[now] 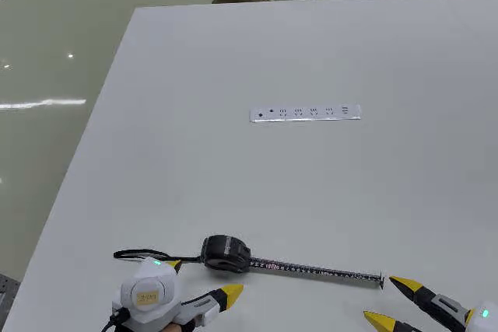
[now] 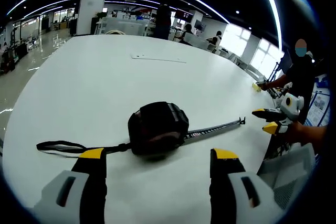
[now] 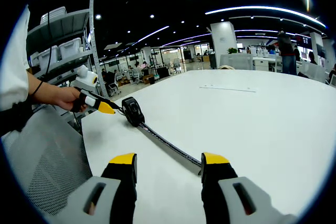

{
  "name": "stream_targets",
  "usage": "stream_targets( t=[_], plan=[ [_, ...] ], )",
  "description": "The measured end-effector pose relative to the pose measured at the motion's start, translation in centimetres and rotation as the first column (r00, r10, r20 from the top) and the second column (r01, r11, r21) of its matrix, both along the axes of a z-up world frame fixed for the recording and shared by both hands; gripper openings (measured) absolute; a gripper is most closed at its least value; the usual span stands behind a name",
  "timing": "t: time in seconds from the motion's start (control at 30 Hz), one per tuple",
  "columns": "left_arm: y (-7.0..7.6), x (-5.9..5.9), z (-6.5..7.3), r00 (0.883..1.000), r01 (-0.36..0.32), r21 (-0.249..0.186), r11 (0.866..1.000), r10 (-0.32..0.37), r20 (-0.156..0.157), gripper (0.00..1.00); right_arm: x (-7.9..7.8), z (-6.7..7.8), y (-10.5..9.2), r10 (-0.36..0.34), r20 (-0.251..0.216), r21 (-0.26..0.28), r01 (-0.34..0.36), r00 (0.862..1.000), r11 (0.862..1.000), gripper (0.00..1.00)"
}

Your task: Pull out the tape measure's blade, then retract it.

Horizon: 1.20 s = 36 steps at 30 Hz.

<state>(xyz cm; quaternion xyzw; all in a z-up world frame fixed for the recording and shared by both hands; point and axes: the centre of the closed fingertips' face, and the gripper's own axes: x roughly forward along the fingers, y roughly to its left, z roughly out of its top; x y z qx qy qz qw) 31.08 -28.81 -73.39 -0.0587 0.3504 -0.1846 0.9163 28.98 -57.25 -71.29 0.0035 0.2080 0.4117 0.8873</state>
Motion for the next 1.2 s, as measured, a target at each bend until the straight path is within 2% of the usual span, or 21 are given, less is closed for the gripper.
stream_targets(
  t=[0.3,0.67,1.07,1.2],
  plan=[
    [-0.2,0.2,-0.1,1.000,-0.017,-0.008,1.000,0.017,-0.006,0.80,0.4,-0.1,-0.2,0.003,0.000,-0.003,-0.003,1.000,1.000,0.49],
    [-0.5,0.8,-0.5,1.000,-0.026,0.021,0.999,0.027,-0.009,0.83,1.0,-0.4,-0.4,0.009,0.000,-0.017,-0.009,1.000,1.000,0.49],
    [-0.9,1.0,-0.9,0.999,-0.045,0.011,0.999,0.045,-0.024,0.83,1.5,-0.8,-0.8,0.012,-0.012,-0.023,-0.012,1.000,1.000,0.48],
    [-1.1,1.1,-1.0,0.999,-0.048,0.025,0.999,0.048,-0.025,0.83,1.6,-1.0,-0.7,0.019,-0.017,-0.027,-0.019,1.000,0.999,0.48]
  ],
)
